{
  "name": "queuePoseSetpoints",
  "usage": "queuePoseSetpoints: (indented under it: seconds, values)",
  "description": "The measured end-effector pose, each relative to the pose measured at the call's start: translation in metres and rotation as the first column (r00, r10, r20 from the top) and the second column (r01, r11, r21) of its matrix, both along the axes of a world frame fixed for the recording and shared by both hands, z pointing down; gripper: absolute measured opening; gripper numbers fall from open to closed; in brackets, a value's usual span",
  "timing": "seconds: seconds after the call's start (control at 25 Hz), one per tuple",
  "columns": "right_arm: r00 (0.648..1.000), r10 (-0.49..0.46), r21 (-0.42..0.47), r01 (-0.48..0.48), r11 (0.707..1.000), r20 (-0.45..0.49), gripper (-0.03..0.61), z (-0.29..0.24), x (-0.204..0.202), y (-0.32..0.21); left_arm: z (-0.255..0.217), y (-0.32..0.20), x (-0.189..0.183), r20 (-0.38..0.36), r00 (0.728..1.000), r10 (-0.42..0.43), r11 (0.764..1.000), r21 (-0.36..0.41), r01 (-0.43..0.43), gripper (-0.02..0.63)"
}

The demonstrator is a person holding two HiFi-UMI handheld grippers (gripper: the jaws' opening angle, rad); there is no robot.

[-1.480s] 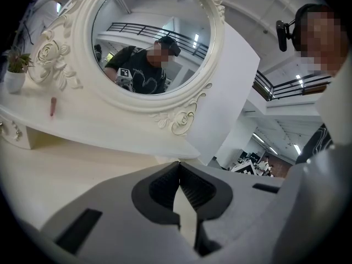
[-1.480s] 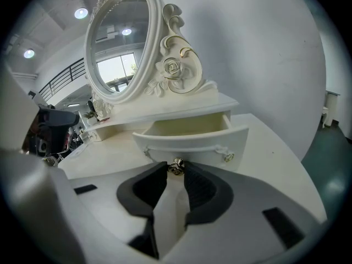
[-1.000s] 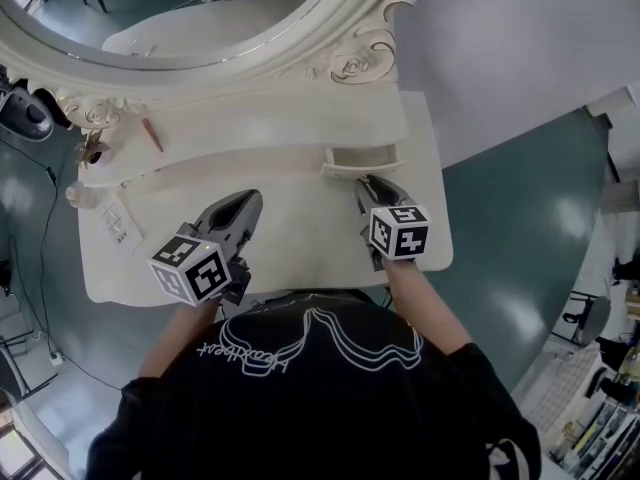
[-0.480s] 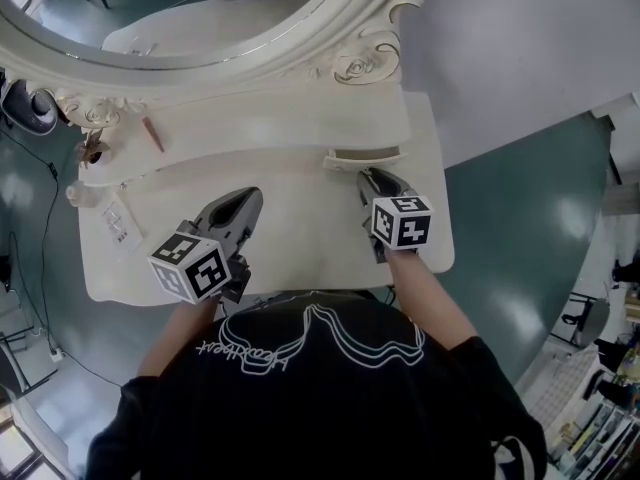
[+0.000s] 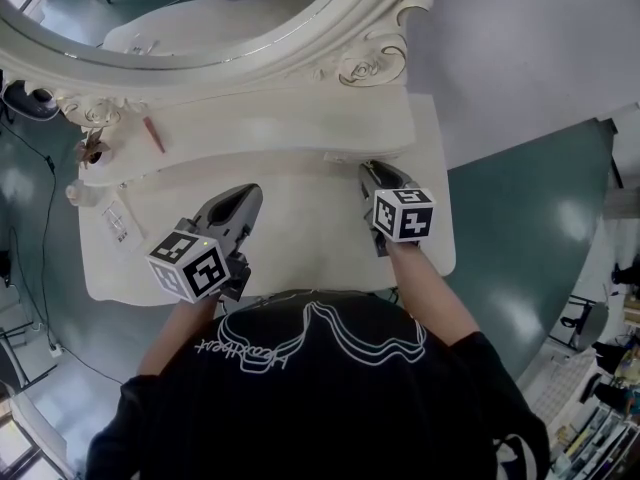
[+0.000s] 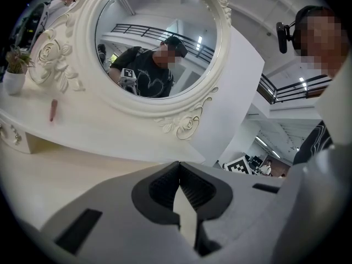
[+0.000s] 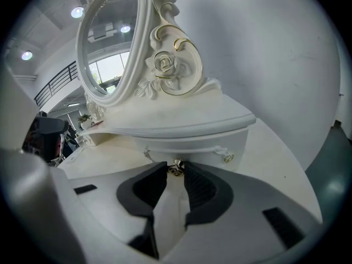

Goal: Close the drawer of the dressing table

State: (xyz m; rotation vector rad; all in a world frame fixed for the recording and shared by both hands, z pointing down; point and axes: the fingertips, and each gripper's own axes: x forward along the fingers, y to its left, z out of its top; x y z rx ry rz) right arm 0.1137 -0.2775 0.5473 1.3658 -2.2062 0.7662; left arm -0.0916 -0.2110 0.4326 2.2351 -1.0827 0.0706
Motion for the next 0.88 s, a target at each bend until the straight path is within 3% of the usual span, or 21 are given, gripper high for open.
queuePoseSetpoints:
  seconds: [0.88]
  values:
    - [1.0,0.01,0.025,-0.01,1.0,0.007,0.103,0.0,-0.001,-0.022,0.006,-0.002,0.001,0.014,1.0,0.002,1.0,-0.013,-0.001,0.003]
